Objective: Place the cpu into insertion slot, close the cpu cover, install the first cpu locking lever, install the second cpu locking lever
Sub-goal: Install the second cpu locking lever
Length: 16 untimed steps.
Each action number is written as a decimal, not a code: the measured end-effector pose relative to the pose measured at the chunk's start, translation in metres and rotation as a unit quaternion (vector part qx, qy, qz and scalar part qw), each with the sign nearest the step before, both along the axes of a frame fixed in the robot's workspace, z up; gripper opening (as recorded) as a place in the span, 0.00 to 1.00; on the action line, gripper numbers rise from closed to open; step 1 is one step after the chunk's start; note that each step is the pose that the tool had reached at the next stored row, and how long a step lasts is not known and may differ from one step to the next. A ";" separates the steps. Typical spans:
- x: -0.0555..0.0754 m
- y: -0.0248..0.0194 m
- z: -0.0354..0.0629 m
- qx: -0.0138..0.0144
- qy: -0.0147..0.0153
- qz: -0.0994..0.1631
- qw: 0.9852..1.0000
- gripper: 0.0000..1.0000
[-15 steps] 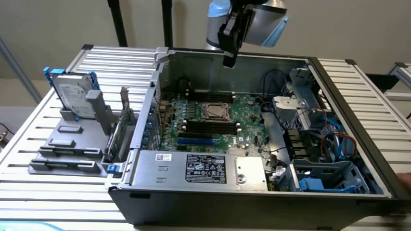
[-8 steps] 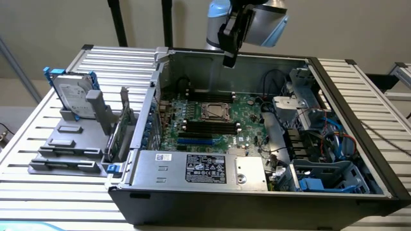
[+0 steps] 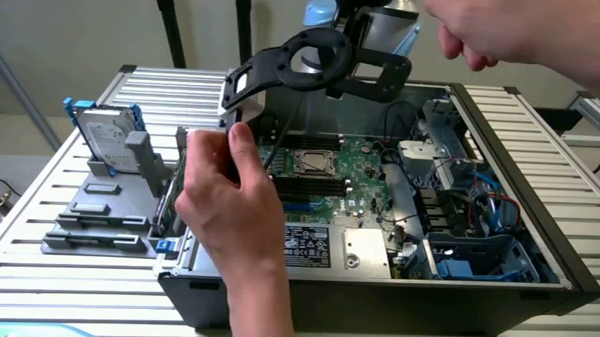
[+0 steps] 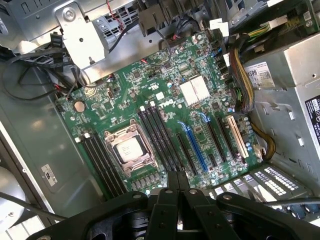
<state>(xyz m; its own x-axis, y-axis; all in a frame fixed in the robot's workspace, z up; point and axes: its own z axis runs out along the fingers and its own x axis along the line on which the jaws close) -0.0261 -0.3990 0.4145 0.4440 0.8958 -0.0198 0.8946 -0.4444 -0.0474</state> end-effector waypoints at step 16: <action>0.001 0.0000 0.0000 0.000 0.000 -0.002 1.000 0.11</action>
